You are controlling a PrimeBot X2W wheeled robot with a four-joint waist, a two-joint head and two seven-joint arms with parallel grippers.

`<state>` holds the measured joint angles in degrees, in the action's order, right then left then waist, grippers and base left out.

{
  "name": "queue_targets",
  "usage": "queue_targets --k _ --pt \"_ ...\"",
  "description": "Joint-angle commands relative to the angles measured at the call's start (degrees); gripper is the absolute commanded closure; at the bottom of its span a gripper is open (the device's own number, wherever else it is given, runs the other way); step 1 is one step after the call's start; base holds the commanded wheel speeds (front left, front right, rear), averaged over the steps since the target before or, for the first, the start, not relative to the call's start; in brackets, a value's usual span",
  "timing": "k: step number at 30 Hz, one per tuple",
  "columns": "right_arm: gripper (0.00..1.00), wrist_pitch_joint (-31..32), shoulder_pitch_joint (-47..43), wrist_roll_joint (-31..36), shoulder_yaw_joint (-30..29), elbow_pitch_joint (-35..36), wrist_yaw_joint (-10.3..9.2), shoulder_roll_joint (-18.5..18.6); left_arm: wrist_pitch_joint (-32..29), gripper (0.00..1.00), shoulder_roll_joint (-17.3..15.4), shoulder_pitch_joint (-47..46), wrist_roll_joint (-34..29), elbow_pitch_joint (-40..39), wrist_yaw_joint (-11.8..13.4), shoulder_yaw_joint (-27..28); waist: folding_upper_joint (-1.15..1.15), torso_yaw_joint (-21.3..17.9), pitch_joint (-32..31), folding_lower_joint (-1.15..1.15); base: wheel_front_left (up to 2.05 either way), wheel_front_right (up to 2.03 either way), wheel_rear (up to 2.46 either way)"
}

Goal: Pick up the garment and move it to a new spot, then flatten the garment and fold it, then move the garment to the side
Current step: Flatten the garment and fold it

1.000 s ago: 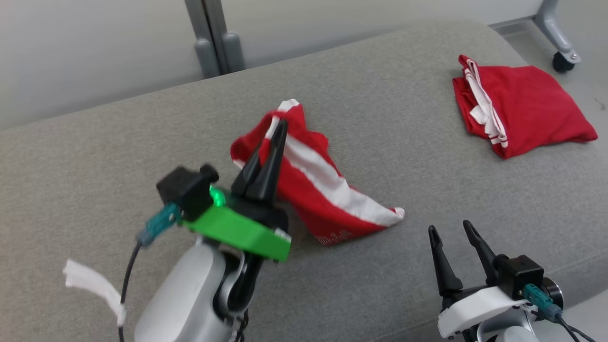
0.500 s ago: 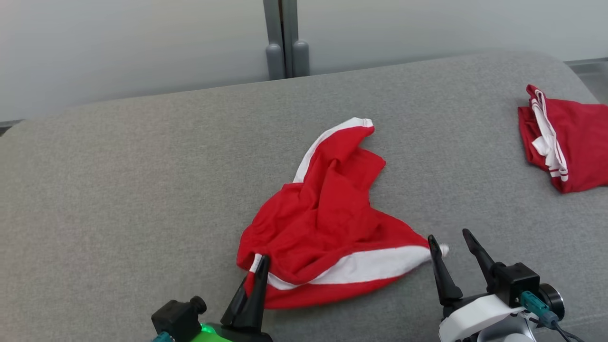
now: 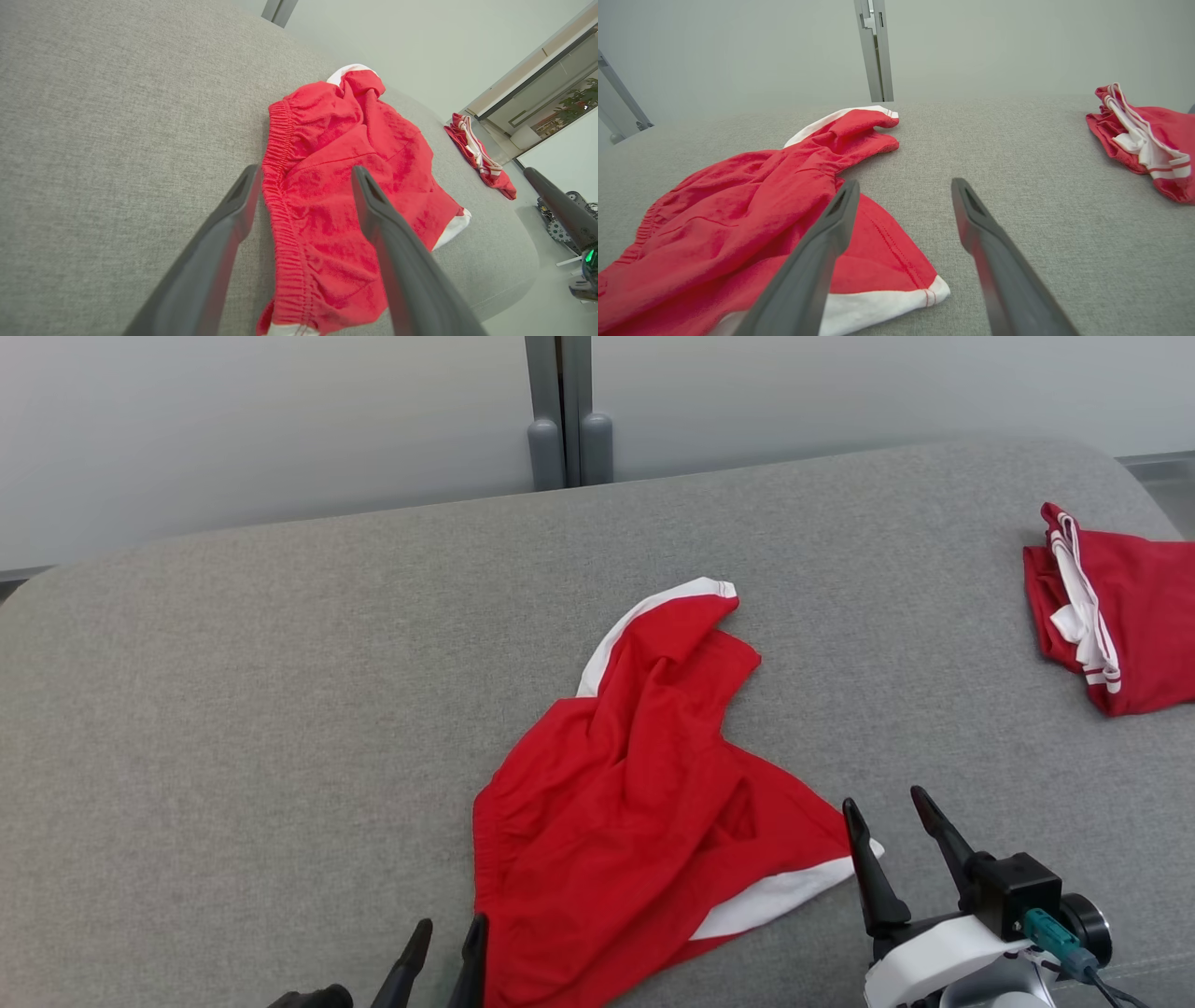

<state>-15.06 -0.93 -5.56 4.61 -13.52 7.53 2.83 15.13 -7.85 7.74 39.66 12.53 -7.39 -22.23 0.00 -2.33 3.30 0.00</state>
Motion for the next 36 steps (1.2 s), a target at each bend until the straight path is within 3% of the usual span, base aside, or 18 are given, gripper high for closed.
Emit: queue_targets --k 1,9,22,29,36 --pt "0.0 -0.13 -0.74 0.34 -0.12 0.18 -0.09 0.11 -0.01 0.0 -0.37 1.16 0.45 -0.5 -0.12 0.75 0.0 -0.1 -0.15 0.0 0.0 0.0 0.0" --pt "0.0 -0.13 -1.38 -0.68 -0.24 0.52 -0.09 0.11 -0.01 0.0 -0.04 3.52 -4.28 -5.7 -0.12 7.47 0.0 0.44 -0.92 0.0 0.0 0.0 0.0" --pt "0.0 -0.13 -2.75 0.09 -1.1 4.79 -0.09 0.11 -0.01 0.0 4.15 6.89 -18.88 -11.45 -0.12 18.26 0.0 1.39 -3.18 0.0 0.0 0.0 0.0" --pt "0.0 -0.13 -4.56 0.4 -2.48 6.09 -0.09 0.11 -0.01 0.0 4.88 8.21 -25.78 -11.56 -0.04 22.37 0.0 2.95 -4.01 0.0 0.0 0.0 0.0" --pt "0.0 -0.13 -5.47 0.13 -2.71 5.77 -0.09 0.11 -0.01 0.0 4.93 8.58 -26.61 -12.02 0.4 22.45 0.0 3.25 -4.22 0.0 0.0 0.0 0.0"
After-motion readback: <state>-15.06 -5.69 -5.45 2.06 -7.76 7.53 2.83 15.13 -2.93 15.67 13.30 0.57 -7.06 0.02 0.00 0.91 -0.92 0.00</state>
